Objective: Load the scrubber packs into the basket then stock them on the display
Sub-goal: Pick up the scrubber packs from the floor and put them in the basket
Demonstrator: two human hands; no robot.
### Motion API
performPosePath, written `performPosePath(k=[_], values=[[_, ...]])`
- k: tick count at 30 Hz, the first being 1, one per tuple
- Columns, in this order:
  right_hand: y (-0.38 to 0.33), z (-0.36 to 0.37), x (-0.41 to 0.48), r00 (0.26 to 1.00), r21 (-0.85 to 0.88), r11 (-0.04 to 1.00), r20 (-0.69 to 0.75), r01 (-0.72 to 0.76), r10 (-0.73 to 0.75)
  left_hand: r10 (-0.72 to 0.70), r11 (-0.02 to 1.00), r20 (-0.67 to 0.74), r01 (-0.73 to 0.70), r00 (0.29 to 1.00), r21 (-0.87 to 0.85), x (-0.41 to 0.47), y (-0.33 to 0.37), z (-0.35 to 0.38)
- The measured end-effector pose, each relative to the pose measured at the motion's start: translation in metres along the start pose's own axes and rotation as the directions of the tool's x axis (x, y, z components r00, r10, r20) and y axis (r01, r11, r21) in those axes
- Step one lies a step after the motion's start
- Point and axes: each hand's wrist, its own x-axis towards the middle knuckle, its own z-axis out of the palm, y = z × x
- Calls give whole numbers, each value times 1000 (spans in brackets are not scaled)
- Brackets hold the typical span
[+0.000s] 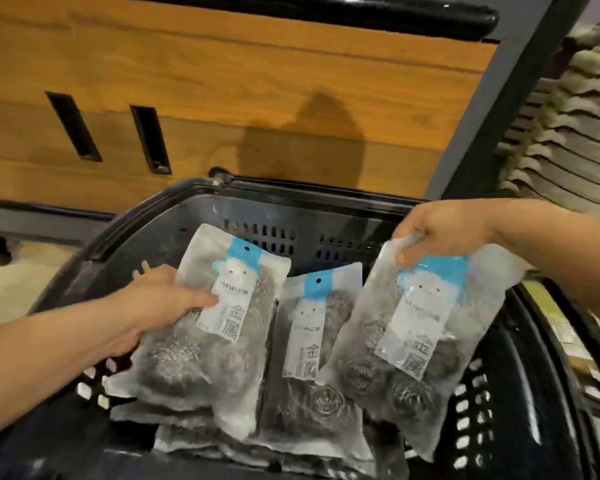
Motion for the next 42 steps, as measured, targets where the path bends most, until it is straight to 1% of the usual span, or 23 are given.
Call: performPosePath(k=[2,4,5,6,8,10,13,15,18,20,23,26,28,31,33,35,36,37,39,40,42], values=[[-3,13,23,997,-224,973,-58,-53,40,20,995,-68,-13,997,101,8,-7,4],[-7,37,42,990,-412,907,-133,-88,36,6,986,-42,1,999,167,12,-10,8],[-12,52,49,988,-448,891,-156,-81,12,-4,971,-37,13,999,240,11,-9,10],[-17,67,54,985,-460,886,-170,-65,-15,16,948,-58,3,998,317,11,-9,11],[-27,94,57,978,-483,875,-200,-42,-63,110,902,-123,-47,986,430,9,-4,12],[-32,103,55,955,-497,866,-281,-58,-97,210,878,-170,-109,963,467,3,4,13],[-29,84,36,926,-453,884,-372,-116,-69,342,849,-196,-213,919,483,-9,15,13],[-19,72,14,903,-365,923,-428,-126,-46,404,831,-172,-282,898,479,-16,31,22],[-2,62,-30,850,-261,956,-525,-133,-25,524,779,-89,-434,847,453,-32,74,53],[11,58,-62,810,-225,962,-586,-152,-9,571,766,-45,-512,820,389,-44,108,84],[42,52,-113,734,-181,965,-679,-192,19,654,724,6,-628,756,285,-69,162,138],[83,48,-169,656,-97,970,-751,-221,74,750,649,20,-742,661,169,-106,212,196],[117,52,-207,593,-7,974,-794,-226,132,789,605,48,-788,613,116,-133,242,239],[176,76,-257,484,160,961,-837,-225,253,820,563,99,-826,564,38,-168,278,309],[219,107,-280,435,288,928,-823,-237,366,807,577,153,-817,570,-3,-186,293,360],[262,151,-292,429,430,853,-737,-297,522,767,620,223,-785,601,-15,-196,300,412],[282,175,-294,439,514,790,-657,-333,613,732,654,261,-756,629,-14,-197,300,438],[302,202,-297,443,610,706,-555,-360,705,683,695,306,-719,663,4,-196,298,467],[327,253,-292,439,770,517,-344,-373,830,561,787,376,-616,737,33,-184,284,505],[338,279,-289,435,824,415,-234,-386,869,496,826,395,-560,774,60,-174,272,526],[358,331,-277,428,863,259,-56,-433,902,356,881,404,-447,843,157,-149,242,559]])
